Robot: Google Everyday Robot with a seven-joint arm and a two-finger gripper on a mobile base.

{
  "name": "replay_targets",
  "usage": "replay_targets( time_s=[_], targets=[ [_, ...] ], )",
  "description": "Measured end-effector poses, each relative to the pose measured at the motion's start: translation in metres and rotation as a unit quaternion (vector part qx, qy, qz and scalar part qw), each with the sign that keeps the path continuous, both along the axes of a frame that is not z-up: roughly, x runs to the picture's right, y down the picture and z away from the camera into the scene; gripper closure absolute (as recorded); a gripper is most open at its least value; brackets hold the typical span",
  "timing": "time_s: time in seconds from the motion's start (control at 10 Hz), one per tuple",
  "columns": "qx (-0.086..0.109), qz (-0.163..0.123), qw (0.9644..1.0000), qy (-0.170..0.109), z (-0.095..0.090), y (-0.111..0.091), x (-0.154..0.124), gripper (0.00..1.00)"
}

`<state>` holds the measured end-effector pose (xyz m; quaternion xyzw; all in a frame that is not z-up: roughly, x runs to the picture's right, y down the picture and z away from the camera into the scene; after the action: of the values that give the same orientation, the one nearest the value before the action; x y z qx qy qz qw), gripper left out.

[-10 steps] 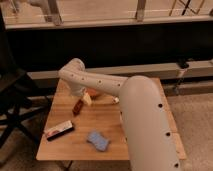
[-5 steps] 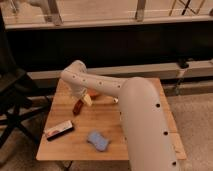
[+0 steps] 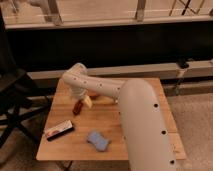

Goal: Place the pepper in the ceramic cup

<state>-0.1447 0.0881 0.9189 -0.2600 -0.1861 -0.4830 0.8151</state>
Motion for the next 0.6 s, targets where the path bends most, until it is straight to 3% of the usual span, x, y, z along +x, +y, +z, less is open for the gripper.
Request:
replay_targets(
  time_s=[0.6],
  targets=[
    [0.000,0.001,0.9999,-0.017,0.0086,0.0061,-0.0036,0.20]
  ],
)
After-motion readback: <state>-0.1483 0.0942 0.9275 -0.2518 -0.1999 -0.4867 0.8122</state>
